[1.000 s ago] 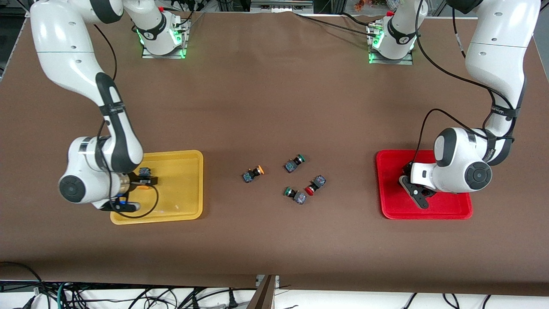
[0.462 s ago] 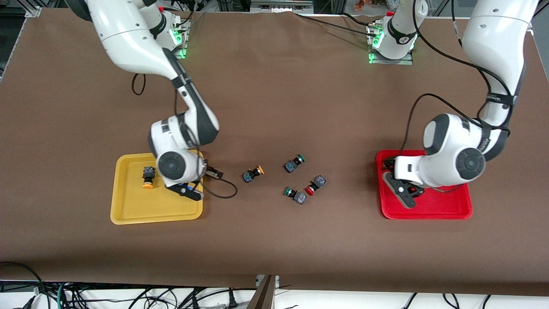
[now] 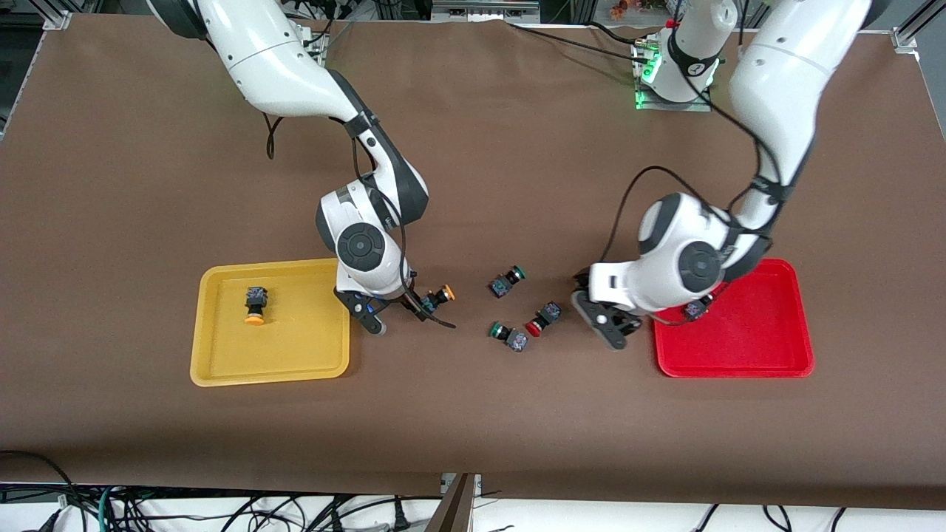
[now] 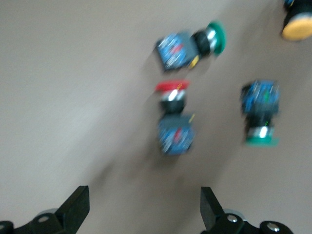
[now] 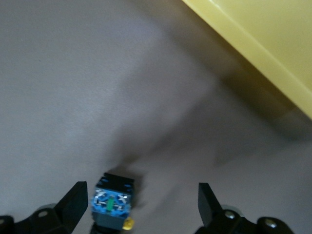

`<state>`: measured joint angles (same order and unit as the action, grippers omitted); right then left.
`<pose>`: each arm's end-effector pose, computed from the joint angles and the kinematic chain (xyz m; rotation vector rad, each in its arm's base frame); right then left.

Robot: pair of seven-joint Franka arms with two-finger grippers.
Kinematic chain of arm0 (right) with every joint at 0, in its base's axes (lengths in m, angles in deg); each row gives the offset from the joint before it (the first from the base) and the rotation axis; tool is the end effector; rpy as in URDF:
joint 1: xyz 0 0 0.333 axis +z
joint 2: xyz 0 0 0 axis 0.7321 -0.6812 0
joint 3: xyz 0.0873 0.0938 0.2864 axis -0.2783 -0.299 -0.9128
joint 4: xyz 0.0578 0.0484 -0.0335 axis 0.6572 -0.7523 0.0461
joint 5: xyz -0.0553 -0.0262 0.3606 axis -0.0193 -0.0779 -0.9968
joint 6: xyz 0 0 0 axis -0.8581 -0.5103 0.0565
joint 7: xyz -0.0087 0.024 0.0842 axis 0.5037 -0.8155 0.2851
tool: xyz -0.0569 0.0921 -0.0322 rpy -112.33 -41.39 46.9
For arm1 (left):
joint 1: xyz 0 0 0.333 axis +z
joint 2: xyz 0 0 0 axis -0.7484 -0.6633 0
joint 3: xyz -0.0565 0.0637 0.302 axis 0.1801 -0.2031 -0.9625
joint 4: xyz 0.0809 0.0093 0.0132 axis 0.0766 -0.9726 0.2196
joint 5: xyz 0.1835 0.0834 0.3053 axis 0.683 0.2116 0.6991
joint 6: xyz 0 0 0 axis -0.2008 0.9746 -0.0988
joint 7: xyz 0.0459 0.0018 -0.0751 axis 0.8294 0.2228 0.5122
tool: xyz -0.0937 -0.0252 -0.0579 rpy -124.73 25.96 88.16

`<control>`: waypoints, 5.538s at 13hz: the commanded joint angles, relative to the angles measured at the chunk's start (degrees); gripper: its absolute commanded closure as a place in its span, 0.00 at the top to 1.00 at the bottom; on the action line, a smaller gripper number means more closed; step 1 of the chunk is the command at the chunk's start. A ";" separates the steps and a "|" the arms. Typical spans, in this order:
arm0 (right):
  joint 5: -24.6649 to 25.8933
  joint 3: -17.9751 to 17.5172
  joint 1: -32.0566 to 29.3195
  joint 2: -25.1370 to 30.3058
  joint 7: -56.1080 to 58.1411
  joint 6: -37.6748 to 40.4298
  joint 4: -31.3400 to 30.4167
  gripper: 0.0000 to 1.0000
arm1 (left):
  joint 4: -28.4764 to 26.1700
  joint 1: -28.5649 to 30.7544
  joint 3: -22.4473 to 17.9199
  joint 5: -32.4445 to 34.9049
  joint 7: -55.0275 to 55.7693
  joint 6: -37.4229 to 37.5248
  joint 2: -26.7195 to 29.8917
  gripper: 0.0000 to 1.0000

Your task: Place red and yellow buttons in trays

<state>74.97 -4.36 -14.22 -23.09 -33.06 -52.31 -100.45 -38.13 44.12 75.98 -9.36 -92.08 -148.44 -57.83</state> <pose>0.6065 0.3699 0.2243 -2.8324 1.2499 0.0227 0.6258 -0.2661 0.2400 2.6551 -1.1580 0.0948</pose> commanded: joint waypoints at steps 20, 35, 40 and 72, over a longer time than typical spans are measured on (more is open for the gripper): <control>-0.81 1.21 -9.53 5.09 39.19 15.96 -0.08 0.00 | 0.80 -1.83 -2.56 9.62 6.60 2.29 1.01 0.20; 0.07 1.56 -20.18 5.09 69.19 22.53 0.00 1.00 | -0.16 29.11 -3.35 16.91 -36.56 4.54 -1.16 0.99; 0.41 3.93 -23.26 14.31 77.20 35.02 0.00 1.00 | 0.10 29.11 -1.95 16.39 -36.56 8.64 2.86 1.00; 7.18 -1.07 -28.45 46.06 80.64 57.19 -2.11 1.00 | -4.65 1.08 -22.07 -0.84 26.99 43.73 45.60 1.00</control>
<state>81.29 -4.96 -42.49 23.55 47.27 4.12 -104.28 -42.68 45.36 54.16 -9.76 -65.28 -105.13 -12.56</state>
